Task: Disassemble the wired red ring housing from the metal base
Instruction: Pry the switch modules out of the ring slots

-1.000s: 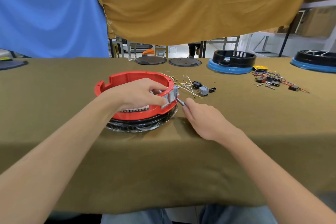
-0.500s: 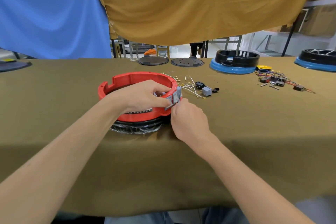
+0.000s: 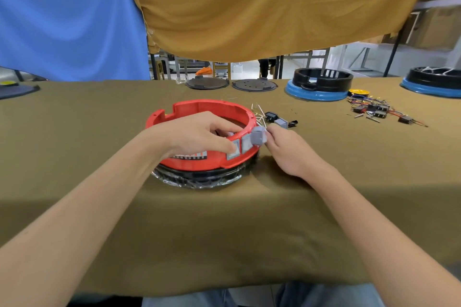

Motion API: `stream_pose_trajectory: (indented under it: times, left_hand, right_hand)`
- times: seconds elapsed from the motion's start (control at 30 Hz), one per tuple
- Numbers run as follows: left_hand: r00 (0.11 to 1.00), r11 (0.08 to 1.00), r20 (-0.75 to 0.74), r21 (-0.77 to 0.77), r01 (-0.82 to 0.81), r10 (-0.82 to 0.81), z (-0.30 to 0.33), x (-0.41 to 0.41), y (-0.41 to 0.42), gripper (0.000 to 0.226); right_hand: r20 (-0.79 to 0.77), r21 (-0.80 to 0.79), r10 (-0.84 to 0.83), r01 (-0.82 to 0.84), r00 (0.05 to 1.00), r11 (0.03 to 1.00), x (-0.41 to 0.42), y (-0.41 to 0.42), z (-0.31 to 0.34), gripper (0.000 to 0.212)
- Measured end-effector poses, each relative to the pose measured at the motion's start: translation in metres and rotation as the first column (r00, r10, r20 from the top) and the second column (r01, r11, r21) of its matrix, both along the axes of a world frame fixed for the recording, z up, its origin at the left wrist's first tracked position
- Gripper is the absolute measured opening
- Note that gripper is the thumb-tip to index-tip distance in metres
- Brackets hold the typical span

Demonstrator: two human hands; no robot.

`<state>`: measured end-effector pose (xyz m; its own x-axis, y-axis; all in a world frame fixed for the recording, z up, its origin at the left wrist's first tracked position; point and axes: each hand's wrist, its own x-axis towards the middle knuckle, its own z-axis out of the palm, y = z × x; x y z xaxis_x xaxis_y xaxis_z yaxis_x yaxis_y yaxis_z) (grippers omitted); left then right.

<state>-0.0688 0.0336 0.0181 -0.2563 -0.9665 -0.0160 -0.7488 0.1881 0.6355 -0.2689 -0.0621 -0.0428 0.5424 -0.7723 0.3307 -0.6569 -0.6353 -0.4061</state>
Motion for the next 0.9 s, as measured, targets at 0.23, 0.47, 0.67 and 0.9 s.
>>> stream_pose_trajectory:
  times: [0.23,0.47,0.67,0.9]
  left_hand:
    - [0.999,0.999,-0.004,-0.002,-0.04,0.04,-0.002,0.0,-0.004,0.031]
    - [0.995,0.992,0.022,-0.089,-0.09,0.092,-0.006,-0.003,-0.005,0.029]
    - [0.992,0.987,0.016,-0.105,-0.124,0.127,-0.006,-0.003,-0.006,0.028]
    - [0.964,0.953,0.086,-0.197,-0.229,0.25,-0.01,0.001,-0.007,0.035]
  right_hand:
    - [0.07,0.158,-0.063,0.052,0.996,0.986,0.006,-0.002,-0.004,0.028]
    - [0.392,0.226,0.122,-0.223,0.912,0.948,0.02,0.014,-0.003,0.057]
    - [0.489,0.252,0.056,-0.202,0.871,0.947,0.02,0.017,-0.009,0.02]
    - [0.435,0.147,-0.08,0.017,0.897,0.989,0.002,-0.021,0.003,0.034]
